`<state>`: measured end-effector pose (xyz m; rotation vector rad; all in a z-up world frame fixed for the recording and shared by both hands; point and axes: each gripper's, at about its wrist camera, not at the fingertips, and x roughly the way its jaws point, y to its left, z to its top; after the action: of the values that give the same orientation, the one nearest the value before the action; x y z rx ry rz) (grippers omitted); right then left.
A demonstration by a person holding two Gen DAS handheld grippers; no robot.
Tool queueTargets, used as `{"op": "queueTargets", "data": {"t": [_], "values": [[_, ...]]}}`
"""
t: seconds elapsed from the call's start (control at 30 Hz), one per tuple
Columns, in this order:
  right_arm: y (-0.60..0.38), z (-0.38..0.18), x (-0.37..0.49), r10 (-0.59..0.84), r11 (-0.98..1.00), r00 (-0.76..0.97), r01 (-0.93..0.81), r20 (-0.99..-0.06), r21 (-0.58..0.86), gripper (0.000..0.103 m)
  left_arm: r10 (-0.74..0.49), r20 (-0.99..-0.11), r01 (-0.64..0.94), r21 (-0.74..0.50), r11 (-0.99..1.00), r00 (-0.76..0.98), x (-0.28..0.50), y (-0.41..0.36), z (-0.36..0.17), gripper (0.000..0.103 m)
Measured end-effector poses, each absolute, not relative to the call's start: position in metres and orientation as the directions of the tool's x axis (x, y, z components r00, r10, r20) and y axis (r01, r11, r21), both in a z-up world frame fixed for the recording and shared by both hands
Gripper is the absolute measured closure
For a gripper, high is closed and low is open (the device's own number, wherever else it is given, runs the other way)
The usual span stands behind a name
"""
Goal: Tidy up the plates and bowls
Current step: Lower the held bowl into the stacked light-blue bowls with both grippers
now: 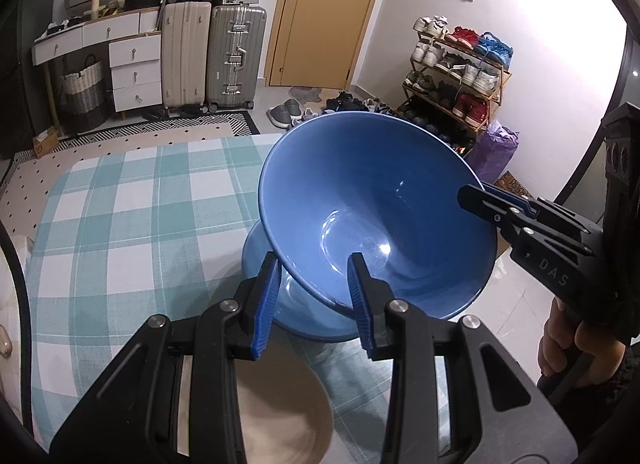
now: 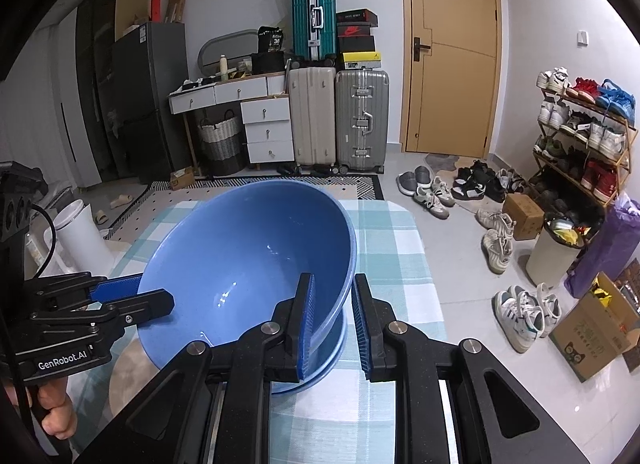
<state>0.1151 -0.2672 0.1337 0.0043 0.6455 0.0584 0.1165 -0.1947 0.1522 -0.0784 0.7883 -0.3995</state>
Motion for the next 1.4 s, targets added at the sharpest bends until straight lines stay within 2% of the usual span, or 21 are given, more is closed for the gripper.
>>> {"op": "queueTargets", "data": {"t": [1.4], "values": [[-0.239,0.056,0.157,0.050,0.999,0.696,-0.046,-0.717,0.025,0.083,-0.275,-0.767,0.271,-0.136,0.953,0.581,0.180,-0.185,0.059,0.072]]}}
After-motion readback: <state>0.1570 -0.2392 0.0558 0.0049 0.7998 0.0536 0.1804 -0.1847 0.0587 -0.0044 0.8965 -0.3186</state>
